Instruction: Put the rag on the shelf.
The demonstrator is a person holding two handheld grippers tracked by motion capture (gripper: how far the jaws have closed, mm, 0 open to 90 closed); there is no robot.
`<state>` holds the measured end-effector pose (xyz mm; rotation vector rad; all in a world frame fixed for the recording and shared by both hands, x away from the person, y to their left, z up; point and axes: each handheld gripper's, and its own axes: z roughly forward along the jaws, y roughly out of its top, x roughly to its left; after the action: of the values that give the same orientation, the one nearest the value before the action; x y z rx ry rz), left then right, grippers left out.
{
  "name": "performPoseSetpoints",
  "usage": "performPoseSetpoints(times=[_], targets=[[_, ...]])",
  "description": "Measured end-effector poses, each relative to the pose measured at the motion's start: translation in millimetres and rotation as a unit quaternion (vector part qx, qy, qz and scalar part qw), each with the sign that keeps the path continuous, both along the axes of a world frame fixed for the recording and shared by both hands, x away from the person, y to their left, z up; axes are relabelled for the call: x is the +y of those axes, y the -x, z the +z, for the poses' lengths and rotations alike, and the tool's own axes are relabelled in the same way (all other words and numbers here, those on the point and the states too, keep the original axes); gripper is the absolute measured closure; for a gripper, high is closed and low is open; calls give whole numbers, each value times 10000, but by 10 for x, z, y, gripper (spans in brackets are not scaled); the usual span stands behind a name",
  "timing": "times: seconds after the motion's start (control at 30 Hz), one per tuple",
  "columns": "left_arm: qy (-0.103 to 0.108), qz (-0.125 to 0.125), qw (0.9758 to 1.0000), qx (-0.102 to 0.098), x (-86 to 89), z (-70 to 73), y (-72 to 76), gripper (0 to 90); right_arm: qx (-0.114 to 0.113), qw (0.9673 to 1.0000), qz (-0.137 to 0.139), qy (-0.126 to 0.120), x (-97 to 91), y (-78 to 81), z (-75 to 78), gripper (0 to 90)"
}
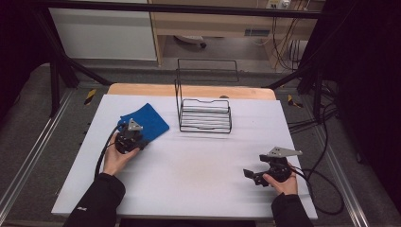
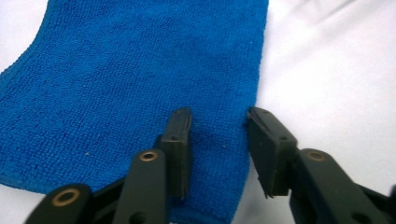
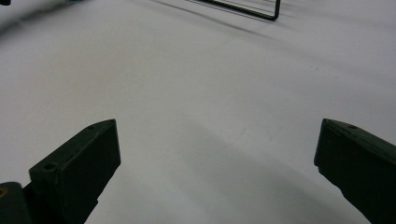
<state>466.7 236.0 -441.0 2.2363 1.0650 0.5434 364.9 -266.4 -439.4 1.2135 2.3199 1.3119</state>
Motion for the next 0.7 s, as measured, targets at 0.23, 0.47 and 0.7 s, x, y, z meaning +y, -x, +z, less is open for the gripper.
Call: performPoseSetpoints(times=[0.23, 0.47, 0.7], targets=[[-67, 87, 9999, -46, -6, -3, -12, 745, 5, 10000, 2, -6, -2, -3, 1, 10], [100, 92, 9999, 60, 22, 13, -25, 853, 10, 10000, 19, -8, -1, -5, -1, 10], [365, 123, 9992, 74, 59, 95, 24, 867, 13, 10000, 24, -24, 1, -2, 0, 10]])
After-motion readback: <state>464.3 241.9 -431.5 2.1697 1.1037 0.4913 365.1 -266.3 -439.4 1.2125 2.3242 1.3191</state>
